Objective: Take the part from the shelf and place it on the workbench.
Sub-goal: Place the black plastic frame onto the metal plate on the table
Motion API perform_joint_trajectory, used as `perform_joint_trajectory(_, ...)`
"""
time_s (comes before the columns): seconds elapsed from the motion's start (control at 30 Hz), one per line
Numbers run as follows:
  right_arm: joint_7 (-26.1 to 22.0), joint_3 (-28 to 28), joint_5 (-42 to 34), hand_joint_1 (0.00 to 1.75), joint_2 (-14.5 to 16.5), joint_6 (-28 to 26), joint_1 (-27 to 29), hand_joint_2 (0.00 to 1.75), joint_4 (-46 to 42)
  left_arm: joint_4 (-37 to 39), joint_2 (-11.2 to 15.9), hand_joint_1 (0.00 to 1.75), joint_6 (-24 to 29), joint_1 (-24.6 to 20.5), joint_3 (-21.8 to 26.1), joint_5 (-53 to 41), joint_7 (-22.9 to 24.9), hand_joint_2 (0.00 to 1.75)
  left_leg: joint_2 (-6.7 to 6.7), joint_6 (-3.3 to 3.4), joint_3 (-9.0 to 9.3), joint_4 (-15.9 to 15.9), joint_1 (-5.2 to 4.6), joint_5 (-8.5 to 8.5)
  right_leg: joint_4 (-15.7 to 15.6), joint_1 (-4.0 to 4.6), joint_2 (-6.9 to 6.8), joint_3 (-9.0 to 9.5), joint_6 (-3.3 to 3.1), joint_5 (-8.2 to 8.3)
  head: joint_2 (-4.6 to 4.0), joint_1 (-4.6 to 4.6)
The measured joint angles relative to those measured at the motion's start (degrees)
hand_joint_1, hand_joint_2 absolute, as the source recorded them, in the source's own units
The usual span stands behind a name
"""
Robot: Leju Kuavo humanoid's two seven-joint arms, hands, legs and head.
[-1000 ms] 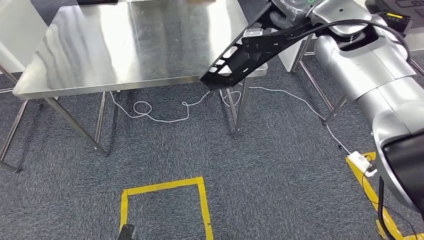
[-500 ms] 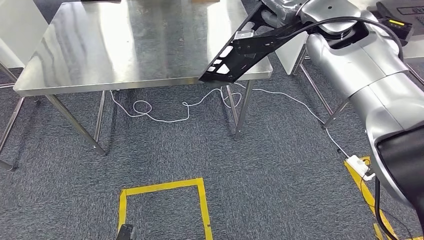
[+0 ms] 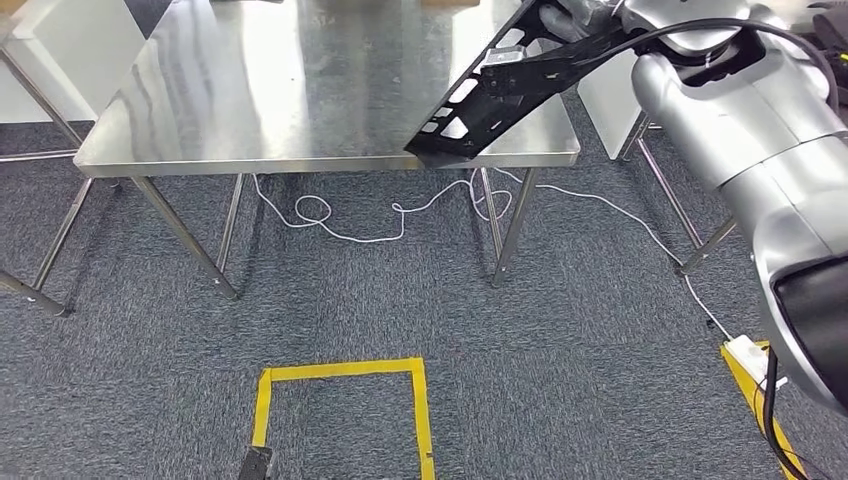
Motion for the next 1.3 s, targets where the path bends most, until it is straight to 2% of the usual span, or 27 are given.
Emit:
perform_joint_trajectory(0.03, 0.1, 0.0, 0.1, 1.75, 0.1, 0.1, -0.2, 1.75, -0.1, 0.0, 0.0, 0.00, 0.0, 0.0, 0.0, 0.0, 0.0, 0.00, 0.63, -0.27, -0.70, 1.5, 0.01, -1.04, -0.3, -0.41, -0.38, 0.19, -0.47, 0.10, 0.00, -0.04)
perform_joint_trajectory(0.07, 0.2, 0.1, 0.3, 1.75, 0.2, 0.4, -0.4, 1.75, -0.3, 0.0, 0.1, 0.00, 0.0, 0.0, 0.0, 0.0, 0.1, 0.00, 1.45, -0.55, -2.15, 4.6, 0.13, -2.76, -0.5, -0.68, -0.75, 0.36, -0.89, 0.13, 0.00, -0.05)
perform_joint_trajectory(0.13, 0.5, 0.2, 0.5, 1.75, 0.5, 0.8, -0.9, 1.75, -0.4, 0.0, 0.1, 0.00, 0.1, 0.0, 0.0, 0.0, 0.2, 0.00, 2.45, -1.18, -5.82, 12.1, 0.47, -6.05, -0.5, -0.60, -1.35, 0.49, -1.34, 0.03, 0.00, -0.10)
perform_joint_trajectory(0.17, 0.7, 0.3, 0.6, 1.75, 0.7, 0.9, -1.0, 1.75, -0.4, 0.0, 0.1, 0.00, 0.2, 0.0, 0.0, 0.0, 0.3, 0.00, 2.66, -1.50, -7.30, 14.9, 0.74, -6.78, -0.5, -0.61, -1.61, 0.52, -1.35, 0.00, 0.00, -0.10)
perform_joint_trajectory(0.2, 0.8, 0.4, 0.7, 1.75, 0.8, 1.0, -1.1, 1.75, -0.5, 0.0, 0.1, 0.00, 0.2, 0.0, 0.0, 0.0, 0.3, 0.00, 2.88, -1.80, -7.59, 15.1, 1.02, -6.16, -0.4, -0.67, -1.85, 0.57, -1.31, -0.08, 0.00, -0.14)
perform_joint_trajectory(0.23, 0.9, 0.5, 0.8, 1.75, 1.0, 1.0, -1.3, 1.75, -0.5, 0.0, 0.1, 0.00, 0.2, 0.0, 0.0, 0.0, 0.3, 0.00, 3.22, -2.10, -6.87, 13.3, 1.33, -4.69, -0.3, -0.77, -2.13, 0.63, -1.17, -0.22, 0.00, -0.14)
perform_joint_trajectory(0.3, 0.9, 0.6, 1.0, 1.75, 1.3, 1.1, -1.8, 1.75, -0.5, 0.0, 0.2, 0.00, 0.2, 0.0, 0.0, 0.0, 0.3, 0.00, 4.76, -2.70, -3.23, 5.9, 1.71, -1.05, 0.2, -0.85, -2.68, 0.68, -0.55, -0.80, 0.00, -0.15)
perform_joint_trajectory(0.33, 1.0, 0.6, 1.0, 1.75, 1.4, 1.1, -2.2, 1.75, -0.6, 0.0, 0.1, 0.00, 0.2, 0.0, 0.0, 0.0, 0.3, 0.00, 5.28, -2.67, -1.75, 3.0, 1.69, -0.08, 0.6, -0.69, -2.91, 0.60, -0.11, -1.16, 0.00, -0.15)
perform_joint_trajectory(0.4, 1.0, 0.8, 1.1, 1.75, 1.7, 1.2, -2.9, 1.75, -0.6, 0.0, 0.1, 0.00, 0.2, -0.1, 0.0, 0.0, 0.4, 0.00, 5.57, -2.17, -0.66, 0.6, 1.28, 0.15, 1.1, -0.01, -3.30, 0.47, 0.57, -1.61, 0.00, -0.03)
perform_joint_trajectory(0.43, 1.0, 0.9, 1.1, 1.75, 1.9, 1.2, -3.2, 1.75, -0.6, 0.0, 0.1, 0.00, 0.2, -0.1, 0.0, 0.0, 0.4, 0.00, 5.06, -1.60, -0.74, 0.6, 1.06, 0.18, 1.1, 0.23, -3.59, 0.52, 0.87, -1.70, 0.00, 0.04)
perform_joint_trajectory(0.5, 1.0, 1.0, 1.2, 1.75, 2.1, 1.2, -3.4, 1.75, -0.6, 0.0, 0.1, 0.00, 0.2, -0.1, 0.0, 0.0, 0.3, 0.00, 4.37, -0.60, -0.53, 0.2, 0.91, 0.40, 1.5, 0.19, -3.83, 0.34, 1.37, -2.25, 0.00, 0.13)
perform_joint_trajectory(0.53, 1.0, 1.0, 1.3, 1.75, 2.1, 1.2, -3.5, 1.75, -0.6, 0.0, 0.1, 0.00, 0.3, -0.1, 0.0, 0.0, 0.3, 0.00, 4.00, -0.11, -0.40, 0.1, 0.93, 0.50, 2.9, 0.03, -3.51, -0.26, 1.49, -3.10, 0.00, 0.18)
perform_joint_trajectory(0.6, 1.0, 1.1, 1.4, 1.75, 2.2, 1.2, -3.6, 1.75, -0.6, 0.0, 0.1, 0.00, 0.3, -0.2, 0.1, 0.0, 0.3, 0.00, 3.29, 0.50, -0.29, -0.1, 0.98, 0.55, 9.1, -0.29, -2.31, -3.14, 1.29, -5.94, 0.00, 0.30)
perform_joint_trajectory(0.67, 1.0, 1.3, 1.5, 1.75, 2.3, 1.2, -3.5, 1.75, -0.5, 0.0, 0.0, 0.00, 0.3, -0.2, 0.2, 0.0, 0.3, 0.00, 2.46, 0.69, -0.30, 0.0, 0.93, 0.49, 16.1, -0.31, -1.68, -6.79, 1.35, -8.29, 0.00, 0.31)
perform_joint_trajectory(0.7, 1.0, 1.4, 1.6, 1.75, 2.5, 1.2, -3.4, 1.75, -0.4, 0.0, 0.0, 0.00, 0.3, -0.2, 0.2, 0.0, 0.3, 0.00, 2.01, 0.71, -0.28, 0.0, 0.87, 0.48, 17.3, -0.26, -1.52, -7.57, 1.62, -8.33, 0.00, 0.31)
perform_joint_trajectory(0.73, 1.0, 1.5, 1.8, 1.75, 2.7, 1.2, -3.4, 1.75, -0.4, 0.0, 0.0, 0.00, 0.3, -0.2, 0.2, 0.0, 0.3, 0.00, 1.56, 0.71, -0.23, 0.0, 0.80, 0.48, 16.2, -0.20, -1.36, -7.18, 1.98, -7.46, 0.00, 0.31)
perform_joint_trajectory(0.8, 1.0, 1.5, 2.2, 1.75, 3.0, 1.2, -3.5, 1.75, -0.3, 0.0, 0.0, 0.00, 0.1, -0.2, 0.3, 0.0, 0.2, 0.00, 0.72, 0.68, -0.09, 0.0, 0.68, 0.47, 8.6, -0.10, -0.77, -3.73, 2.44, -4.16, 0.00, 0.32)
perform_joint_trajectory(0.87, 1.0, 1.6, 2.5, 1.75, 3.3, 1.2, -3.8, 1.75, -0.2, 0.0, -0.1, 0.00, 0.0, -0.2, 0.3, 0.0, 0.0, 0.00, 0.11, 0.47, -0.11, 0.0, 0.48, 0.46, 2.5, 0.31, -0.21, -0.70, 1.96, -1.86, 0.00, 0.31)
perform_joint_trajectory(0.9, 1.0, 1.7, 2.5, 1.75, 3.5, 1.2, -3.9, 1.75, -0.2, 0.0, -0.2, 0.00, 0.0, -0.1, 0.4, 0.0, -0.1, 0.00, -0.06, 0.29, -0.16, 0.0, 0.43, 0.48, 1.3, 0.60, -0.08, -0.14, 1.54, -1.48, 0.00, 0.28)
perform_joint_trajectory(0.93, 1.0, 1.8, 2.6, 1.75, 3.8, 1.2, -4.0, 1.75, -0.1, 0.0, -0.2, 0.00, 0.0, 0.0, 0.4, 0.0, -0.1, 0.00, -0.15, 0.01, -0.18, -0.2, 0.37, 0.53, 1.2, 0.87, -0.17, -0.01, 1.11, -1.39, 0.00, 0.28)
perform_joint_trajectory(1.0, 1.0, 2.0, 2.9, 1.75, 4.3, 1.2, -4.0, 1.75, -0.1, 0.0, -0.2, 0.00, 0.0, 0.1, 0.5, 0.0, -0.3, 0.00, 0.20, -0.55, -0.10, -0.3, 0.34, 0.53, 0.8, 0.51, -0.44, 0.12, 0.38, -1.10, 0.00, 0.21)
perform_joint_trajectory(1.07, 1.1, 2.2, 3.4, 1.75, 4.5, 1.3, -4.2, 1.75, 0.3, 0.0, -0.1, 0.00, 0.1, 0.1, 0.7, 0.0, -0.5, 0.00, 0.96, -0.54, 0.18, -0.6, 0.19, 0.54, 0.4, 0.26, -0.55, 0.30, -0.12, -0.96, 0.00, 0.09)
perform_joint_trajectory(1.17, 1.1, 2.6, 4.0, 1.75, 4.7, 1.6, -4.6, 1.75, 1.0, 0.0, -0.1, 0.00, -0.1, 0.2, 0.8, 0.0, -0.9, 0.00, 1.39, -0.08, 0.48, -1.1, 0.27, 0.71, 0.4, 0.61, -0.45, 0.36, -0.17, -1.02, 0.00, 0.00)
perform_joint_trajectory(1.3, 1.1, 2.9, 4.3, 1.75, 4.7, 1.8, -4.8, 1.75, 2.0, 0.0, -0.1, 0.00, -0.7, 0.3, 1.0, 0.0, -1.2, 0.00, 1.43, -0.22, 0.55, -1.2, 0.48, 0.73, 0.4, 0.79, -0.44, 0.34, -0.27, -0.98, 0.00, -0.01)
